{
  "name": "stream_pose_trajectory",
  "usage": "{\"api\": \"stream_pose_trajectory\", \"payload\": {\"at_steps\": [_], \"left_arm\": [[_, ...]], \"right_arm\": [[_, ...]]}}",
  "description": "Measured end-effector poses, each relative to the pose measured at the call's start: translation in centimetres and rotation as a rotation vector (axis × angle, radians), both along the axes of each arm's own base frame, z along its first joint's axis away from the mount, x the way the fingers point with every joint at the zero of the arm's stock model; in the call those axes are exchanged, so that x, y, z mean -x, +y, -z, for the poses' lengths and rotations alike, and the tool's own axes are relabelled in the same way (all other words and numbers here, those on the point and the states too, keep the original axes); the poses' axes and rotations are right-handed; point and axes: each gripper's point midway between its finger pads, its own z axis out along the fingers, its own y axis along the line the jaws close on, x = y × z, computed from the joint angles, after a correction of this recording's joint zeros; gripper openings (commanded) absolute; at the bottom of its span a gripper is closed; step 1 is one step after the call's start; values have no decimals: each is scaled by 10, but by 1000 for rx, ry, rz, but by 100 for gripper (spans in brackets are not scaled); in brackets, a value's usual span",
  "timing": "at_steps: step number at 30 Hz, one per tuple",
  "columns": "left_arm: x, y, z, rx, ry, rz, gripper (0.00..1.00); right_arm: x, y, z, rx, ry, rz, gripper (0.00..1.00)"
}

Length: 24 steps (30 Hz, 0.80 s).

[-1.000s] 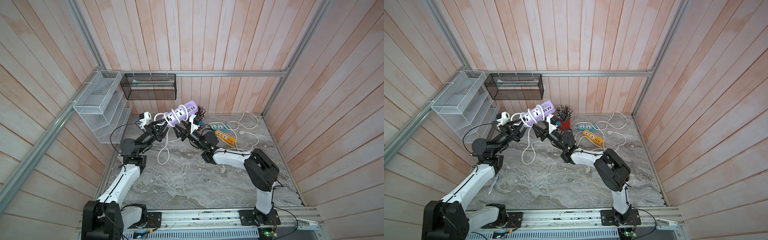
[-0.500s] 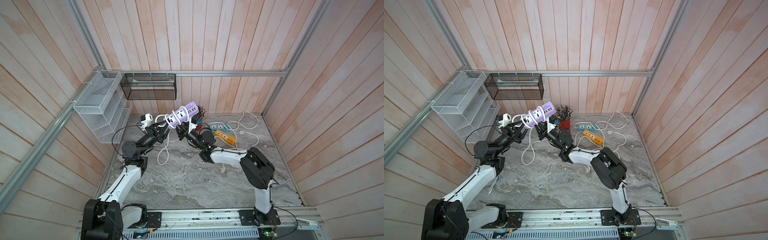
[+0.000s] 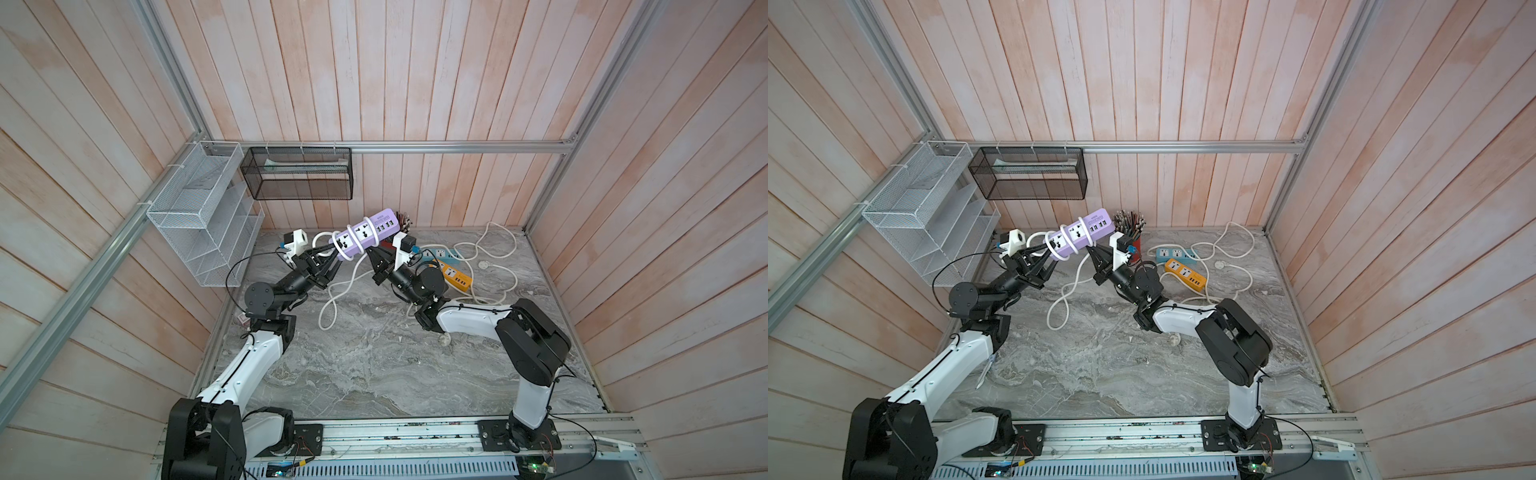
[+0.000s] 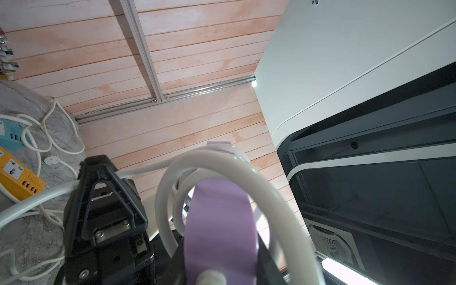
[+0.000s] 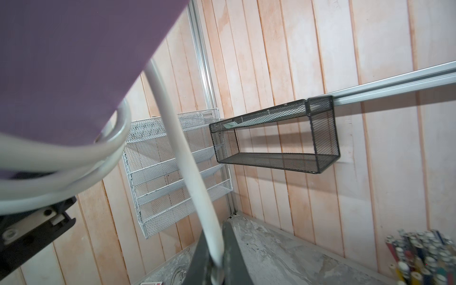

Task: Unwrap the cord wrapped around the power strip
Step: Unwrap the power cord from the power strip.

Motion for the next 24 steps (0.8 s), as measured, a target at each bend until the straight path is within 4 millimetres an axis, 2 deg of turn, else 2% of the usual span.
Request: {"api": "stream_pose_trajectory", "payload": {"at_steps": [4,9,13,16,19,21,24], "left_arm": [[2,-4,7,-28,17,28,0],[8,-10,20,-92,37,63,0],[12,-13,45,-145,68,76,0],[12,-13,71,-168,117,76,0],[8,-11,92,-174,162,69,0],[4,-8,99,-173,175,59,0],[-3,-3,102,-170,170,37,0]], "right_arm": [[-8,-30,2,23,10,30,0],[-29,-70,0,72,23,70,0],[-43,-93,1,142,34,104,0],[-41,-95,3,197,36,101,0],[-30,-91,0,244,22,81,0],[-19,-88,-7,270,2,69,0],[9,-78,-17,311,-41,35,0]]}}
